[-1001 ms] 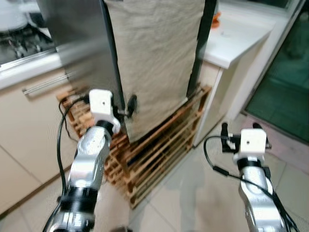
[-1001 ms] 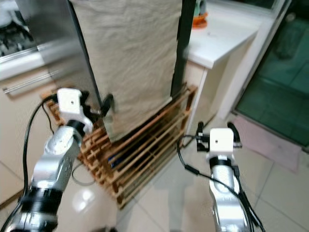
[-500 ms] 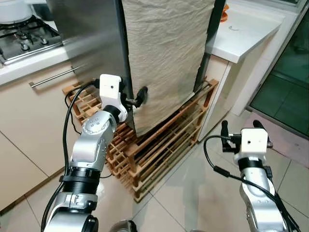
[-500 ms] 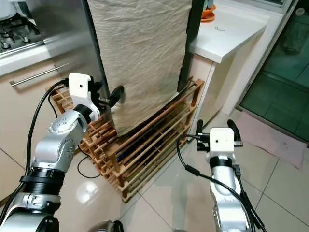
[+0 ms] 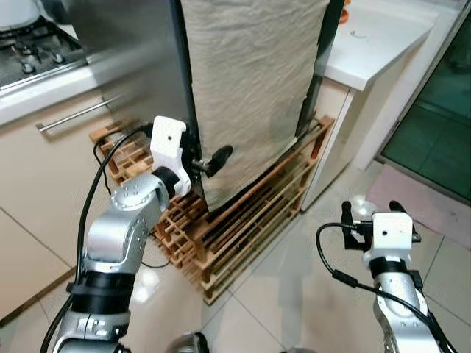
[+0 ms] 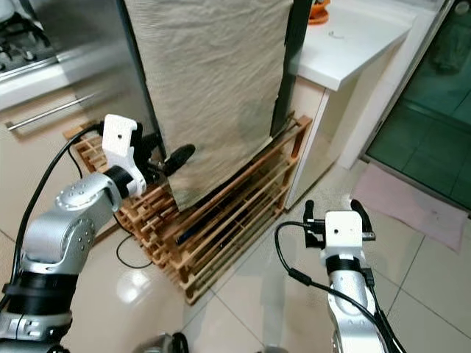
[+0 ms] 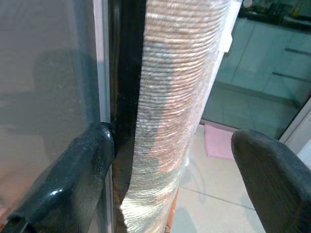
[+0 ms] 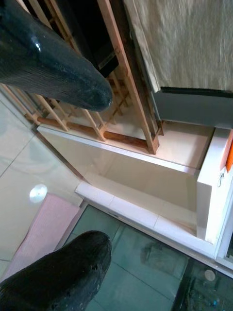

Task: Restocking fridge

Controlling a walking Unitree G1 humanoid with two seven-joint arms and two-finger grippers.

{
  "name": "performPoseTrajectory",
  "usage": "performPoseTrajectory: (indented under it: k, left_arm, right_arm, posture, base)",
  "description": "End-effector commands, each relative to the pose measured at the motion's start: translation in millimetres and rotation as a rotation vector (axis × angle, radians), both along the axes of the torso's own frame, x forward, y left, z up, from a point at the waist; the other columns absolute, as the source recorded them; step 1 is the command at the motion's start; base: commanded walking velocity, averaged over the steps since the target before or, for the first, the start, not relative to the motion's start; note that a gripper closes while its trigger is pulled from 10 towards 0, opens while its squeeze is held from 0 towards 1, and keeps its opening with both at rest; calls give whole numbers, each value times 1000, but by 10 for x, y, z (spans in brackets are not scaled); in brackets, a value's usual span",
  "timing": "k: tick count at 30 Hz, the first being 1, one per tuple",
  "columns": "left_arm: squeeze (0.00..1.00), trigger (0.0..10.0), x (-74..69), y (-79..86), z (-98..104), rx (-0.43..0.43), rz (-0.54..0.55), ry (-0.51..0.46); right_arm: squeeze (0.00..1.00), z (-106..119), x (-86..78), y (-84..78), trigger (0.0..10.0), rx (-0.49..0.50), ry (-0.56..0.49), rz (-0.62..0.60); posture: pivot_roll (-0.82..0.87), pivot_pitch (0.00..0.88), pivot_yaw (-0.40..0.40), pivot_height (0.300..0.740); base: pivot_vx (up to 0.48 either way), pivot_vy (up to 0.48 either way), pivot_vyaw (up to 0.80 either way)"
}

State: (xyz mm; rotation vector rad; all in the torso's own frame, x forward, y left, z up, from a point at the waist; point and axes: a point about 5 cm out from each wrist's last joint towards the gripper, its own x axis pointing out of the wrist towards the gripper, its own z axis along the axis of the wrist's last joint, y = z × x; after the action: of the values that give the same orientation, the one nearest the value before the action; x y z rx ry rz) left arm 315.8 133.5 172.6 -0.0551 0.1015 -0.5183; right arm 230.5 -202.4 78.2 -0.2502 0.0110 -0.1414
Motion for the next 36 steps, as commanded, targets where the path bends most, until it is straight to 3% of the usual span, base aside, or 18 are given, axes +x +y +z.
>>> performPoseTrajectory:
  k: [1,5,9,12,13,15,18,19,22,28,31,34,36]
  left_arm:
    - [0,10000,-8,-39,-15,12,-12,13]
    - [0,10000,52,-89,-30,9,2,3]
    - [0,10000,102,-254,-3,-30,-45,-20]
    - [0,10000,50,-548,166,-116,-253,-66]
    - [0,10000,50,-548,166,-116,-253,-66]
    - [0,10000,-25,-689,299,-150,-425,-96]
    - [0,10000,-64,-753,378,-178,-514,-104]
    - [0,10000,-102,-783,435,-236,-586,-89]
    - [0,10000,-153,-829,496,-317,-682,-63]
    - [0,10000,-213,-861,559,-463,-775,-10]
    - [0,10000,-230,-845,569,-482,-785,-3]
    - [0,10000,-225,-724,582,-516,-757,15]
    - [0,10000,-217,-638,554,-484,-717,5]
  right_arm:
    - [0,10,30,7,10000,7,-2,2]
    - [0,14,48,22,10000,14,-2,11]
    - [0,-122,-27,-10,10000,22,69,44]
    - [0,-612,-288,-202,10000,16,316,39]
    - [0,-612,-288,-202,10000,16,316,39]
    - [0,-971,-475,-327,10000,77,491,-18]
    - [0,-1177,-560,-356,10000,99,591,-39]
    - [0,-1251,-583,-354,10000,102,630,-45]
    - [0,-1343,-584,-333,10000,98,684,-51]
    - [0,-1370,-511,-232,10000,116,665,-26]
    - [0,-1367,-484,-186,10000,111,659,-11]
    - [0,-1395,-459,-70,10000,94,671,38]
    - [0,-1424,-462,-17,10000,94,690,55]
  posture:
    - [-120,39,21,740]
    - [-122,30,16,740]
    - [-140,22,14,740]
    - [-154,17,17,740]
    - [-154,17,17,740]
    - [-156,17,19,740]
    - [-154,19,18,740]
    - [-156,19,18,740]
    - [-153,20,18,740]
    - [-150,21,13,740]
    - [-148,21,13,740]
    - [-147,21,17,740]
    - [-140,21,21,740]
  base:
    - [0,0,0]
    - [0,0,0]
    - [0,0,0]
    - [0,0,0]
    - [0,0,0]
    - [0,0,0]
    - [0,0,0]
    - [0,0,0]
    - [0,0,0]
    - [0,0,0]
    - [0,0,0]
    - [0,0,0]
    - [0,0,0]
